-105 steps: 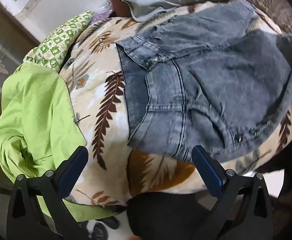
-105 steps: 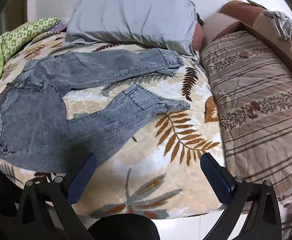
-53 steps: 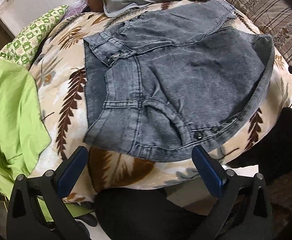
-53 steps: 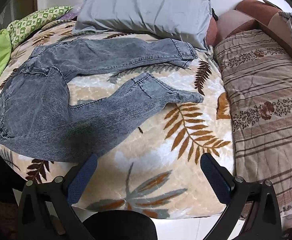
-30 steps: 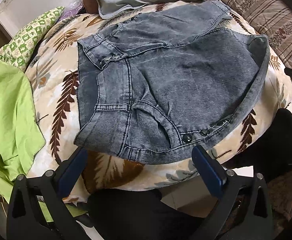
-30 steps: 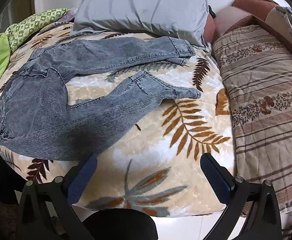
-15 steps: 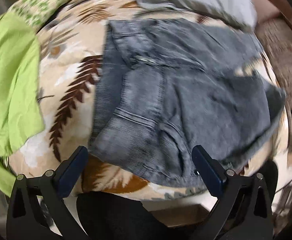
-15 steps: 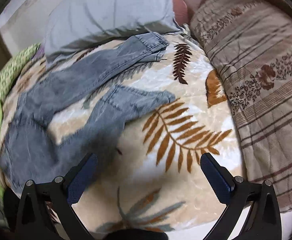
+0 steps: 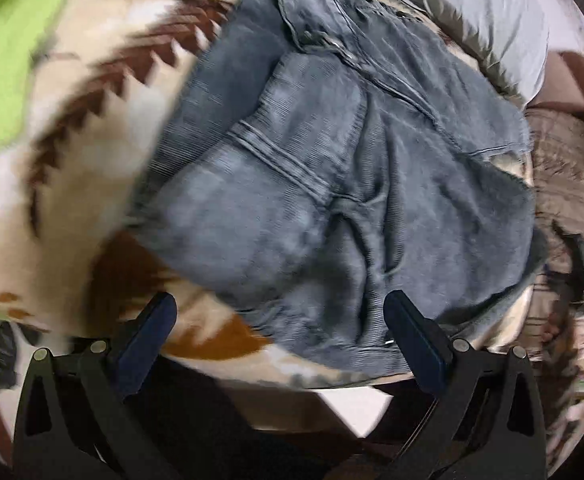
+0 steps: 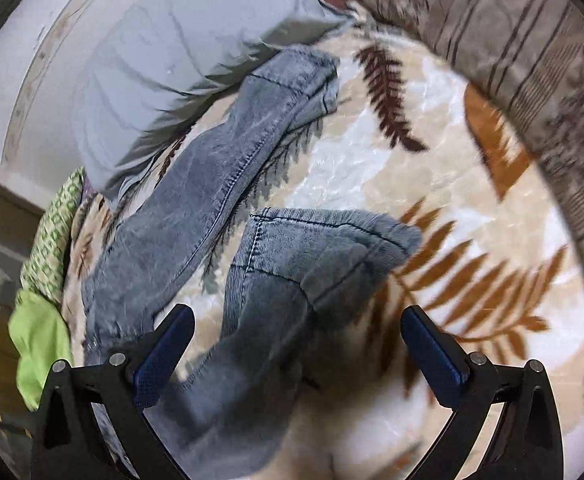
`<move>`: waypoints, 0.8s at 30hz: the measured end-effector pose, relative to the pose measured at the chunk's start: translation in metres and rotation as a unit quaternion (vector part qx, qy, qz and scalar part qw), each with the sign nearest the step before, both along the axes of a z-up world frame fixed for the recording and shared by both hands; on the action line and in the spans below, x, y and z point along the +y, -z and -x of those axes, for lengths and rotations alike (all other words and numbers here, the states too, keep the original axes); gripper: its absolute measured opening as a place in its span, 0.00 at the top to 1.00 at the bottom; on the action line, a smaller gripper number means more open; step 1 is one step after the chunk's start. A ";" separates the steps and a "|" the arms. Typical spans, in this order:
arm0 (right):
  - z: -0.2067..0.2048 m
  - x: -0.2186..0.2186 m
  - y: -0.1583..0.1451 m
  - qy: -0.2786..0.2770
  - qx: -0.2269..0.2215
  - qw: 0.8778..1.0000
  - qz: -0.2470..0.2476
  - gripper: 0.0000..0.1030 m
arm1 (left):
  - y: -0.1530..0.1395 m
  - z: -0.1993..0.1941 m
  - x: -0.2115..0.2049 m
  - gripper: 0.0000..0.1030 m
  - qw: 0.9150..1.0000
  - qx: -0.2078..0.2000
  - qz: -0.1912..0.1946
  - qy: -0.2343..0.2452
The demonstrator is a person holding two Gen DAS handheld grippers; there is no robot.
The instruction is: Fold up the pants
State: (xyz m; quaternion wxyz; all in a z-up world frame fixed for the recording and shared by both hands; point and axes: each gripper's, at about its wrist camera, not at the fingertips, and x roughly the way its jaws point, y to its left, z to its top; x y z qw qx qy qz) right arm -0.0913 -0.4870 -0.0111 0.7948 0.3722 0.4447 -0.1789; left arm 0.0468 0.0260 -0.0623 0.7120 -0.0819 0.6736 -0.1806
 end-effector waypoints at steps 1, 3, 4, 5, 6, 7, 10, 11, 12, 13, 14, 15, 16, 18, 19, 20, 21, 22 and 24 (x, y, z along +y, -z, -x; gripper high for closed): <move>-0.002 -0.001 0.004 0.000 -0.004 1.000 -0.004 0.24 | 0.001 -0.001 -0.002 0.00 1.000 0.000 0.013 -0.006; -0.003 -0.001 0.009 -0.014 -0.011 1.000 -0.012 0.85 | -0.003 -0.004 -0.010 0.09 1.000 -0.008 0.022 -0.017; 0.000 -0.001 0.008 -0.018 -0.016 1.000 -0.010 0.96 | -0.005 -0.005 -0.012 0.13 1.000 -0.011 0.017 -0.019; 0.008 -0.001 0.001 -0.021 -0.029 0.999 0.001 0.96 | -0.010 -0.006 -0.015 0.19 1.000 -0.015 0.016 -0.019; 0.021 0.001 -0.011 -0.024 -0.047 0.998 0.020 0.96 | -0.014 -0.006 -0.017 0.30 0.999 -0.021 0.018 -0.018; 0.035 0.005 -0.024 -0.024 -0.064 0.997 0.039 0.96 | -0.023 -0.004 -0.018 0.37 0.999 -0.035 0.020 -0.011; 0.081 0.015 -0.044 -0.018 -0.072 0.993 0.090 0.96 | -0.038 0.003 -0.021 0.44 0.998 -0.061 0.003 0.010; 0.100 0.015 -0.040 -0.011 -0.061 0.994 0.092 0.96 | -0.037 0.003 -0.021 0.44 0.998 -0.065 -0.009 0.012; 0.114 0.014 -0.033 -0.004 -0.051 0.995 0.085 0.96 | -0.035 0.004 -0.021 0.44 0.997 -0.066 -0.024 0.015; 0.127 0.013 -0.023 0.004 -0.036 0.996 0.077 0.95 | -0.030 0.005 -0.021 0.44 0.997 -0.063 -0.037 0.018; 0.139 0.012 -0.009 0.012 -0.016 0.998 0.067 0.94 | -0.023 0.006 -0.016 0.44 0.997 -0.057 -0.048 0.020; 0.145 0.012 0.001 0.016 -0.003 0.998 0.057 0.90 | -0.014 0.007 -0.014 0.44 0.997 -0.043 -0.060 0.022; 0.153 0.012 0.014 0.024 0.016 0.999 0.041 0.86 | -0.008 0.008 -0.010 0.44 0.997 -0.035 -0.064 0.024; 0.167 0.011 0.022 0.036 0.032 0.998 0.028 0.77 | -0.003 0.013 -0.003 0.44 0.997 -0.025 -0.072 0.034; 0.173 0.011 0.019 0.041 0.034 0.998 0.034 0.77 | -0.008 0.016 0.001 0.44 0.996 -0.030 -0.066 0.044; 0.180 0.011 0.009 0.047 0.031 0.997 0.047 0.74 | -0.015 0.020 0.005 0.45 0.996 -0.038 -0.055 0.056; 0.185 0.010 0.001 0.051 0.026 0.996 0.063 0.67 | -0.026 0.023 0.009 0.44 0.995 -0.050 -0.039 0.075; 0.189 0.009 -0.013 0.057 0.018 0.994 0.091 0.63 | -0.039 0.027 0.013 0.44 0.993 -0.068 -0.023 0.092; 0.187 0.008 -0.045 0.067 0.008 0.984 0.163 0.58 | -0.063 0.026 0.020 0.34 0.989 -0.106 -0.016 0.102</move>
